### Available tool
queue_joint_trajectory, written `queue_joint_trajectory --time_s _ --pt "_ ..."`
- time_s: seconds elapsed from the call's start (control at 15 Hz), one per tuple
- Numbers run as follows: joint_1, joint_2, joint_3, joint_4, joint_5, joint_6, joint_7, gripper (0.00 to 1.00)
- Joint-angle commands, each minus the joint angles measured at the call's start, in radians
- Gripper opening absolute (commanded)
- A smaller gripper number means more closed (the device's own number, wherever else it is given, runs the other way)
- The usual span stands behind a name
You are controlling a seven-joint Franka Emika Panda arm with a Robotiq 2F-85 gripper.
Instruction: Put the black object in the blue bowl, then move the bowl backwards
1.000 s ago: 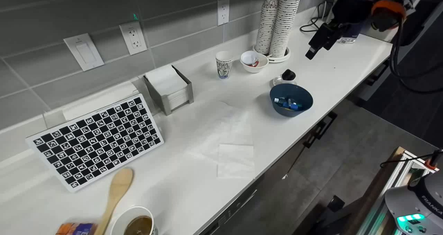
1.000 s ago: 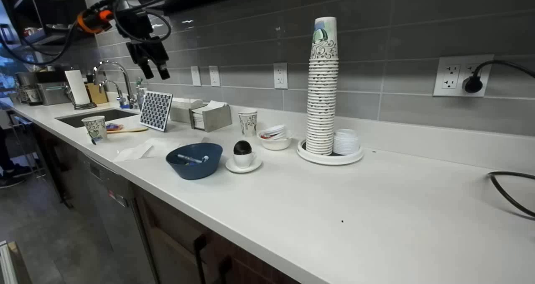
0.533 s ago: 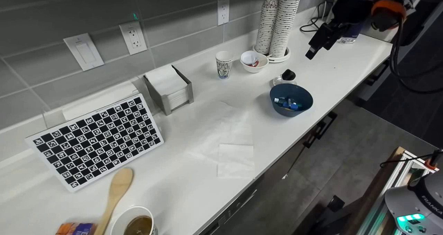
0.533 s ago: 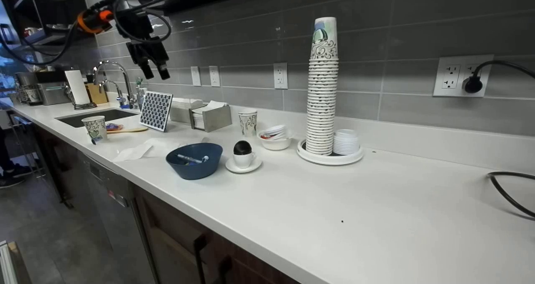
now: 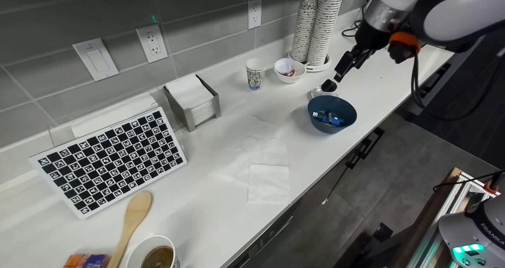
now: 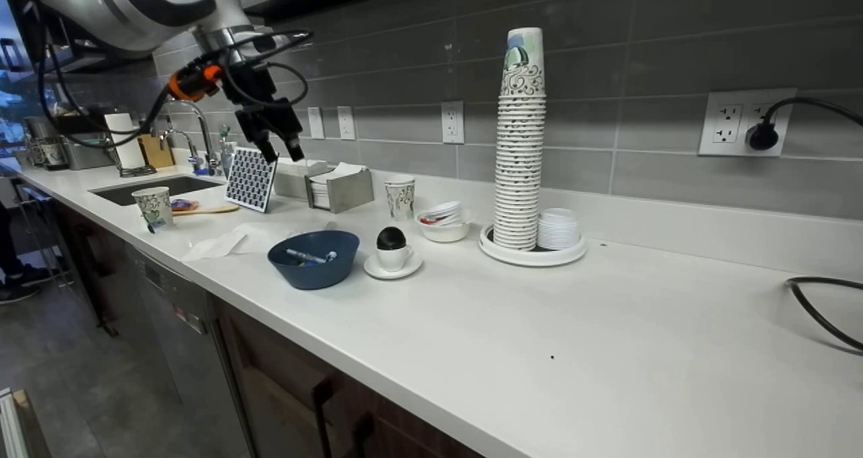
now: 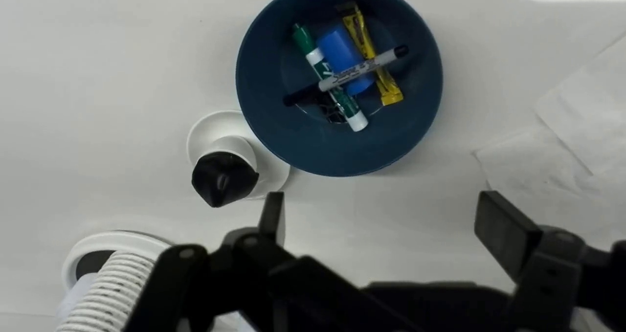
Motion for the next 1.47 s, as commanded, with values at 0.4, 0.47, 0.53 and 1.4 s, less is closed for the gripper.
queue_joint_trajectory --time_s 0.4,0.47,0.53,1.4 --pt "-0.003 0.085 -0.016 0.006 -0.036 0.072 0.050 1.00" --pt "-0.005 0.107 -0.026 0.008 -0.030 0.109 0.030 1.00" --pt "0.002 0.133 -0.044 0.017 0.009 0.130 -0.007 1.00" --pt "-0.050 0.553 -0.228 0.379 0.143 0.157 0.261 1.00"
